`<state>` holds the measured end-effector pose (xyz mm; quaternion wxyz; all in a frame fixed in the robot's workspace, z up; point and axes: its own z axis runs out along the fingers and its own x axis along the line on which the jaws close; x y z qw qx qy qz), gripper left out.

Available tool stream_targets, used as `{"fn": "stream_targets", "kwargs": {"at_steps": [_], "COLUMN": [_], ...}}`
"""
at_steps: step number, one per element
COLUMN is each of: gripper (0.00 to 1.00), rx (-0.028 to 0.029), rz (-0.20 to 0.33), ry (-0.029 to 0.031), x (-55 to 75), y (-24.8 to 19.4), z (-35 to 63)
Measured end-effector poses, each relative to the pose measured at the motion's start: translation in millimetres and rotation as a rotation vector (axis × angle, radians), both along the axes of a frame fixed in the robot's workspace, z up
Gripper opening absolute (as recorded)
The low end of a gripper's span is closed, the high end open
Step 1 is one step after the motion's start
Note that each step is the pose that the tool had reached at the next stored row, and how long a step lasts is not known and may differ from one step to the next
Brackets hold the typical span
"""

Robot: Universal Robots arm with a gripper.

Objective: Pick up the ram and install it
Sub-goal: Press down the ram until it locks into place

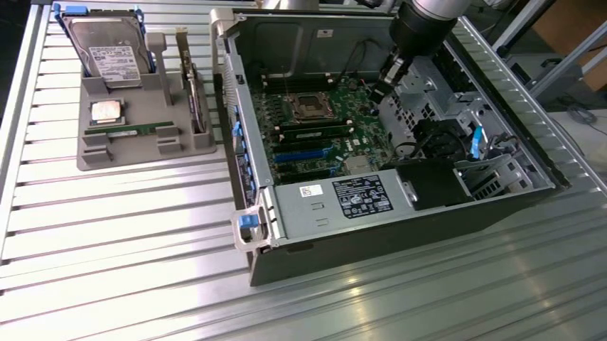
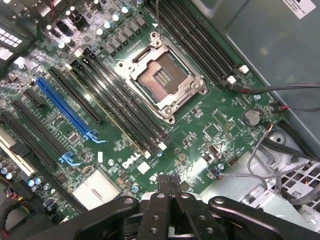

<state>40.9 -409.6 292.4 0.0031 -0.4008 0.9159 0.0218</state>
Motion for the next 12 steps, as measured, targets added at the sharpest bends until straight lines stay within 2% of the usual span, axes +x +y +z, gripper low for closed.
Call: {"fn": "stream_targets", "kwargs": {"at_steps": [12], "gripper": [0.11], "rx": [0.0], "rz": [-0.096], "ry": [0.0], "x": [0.0], "y": [0.0], "z": [0.0]}}
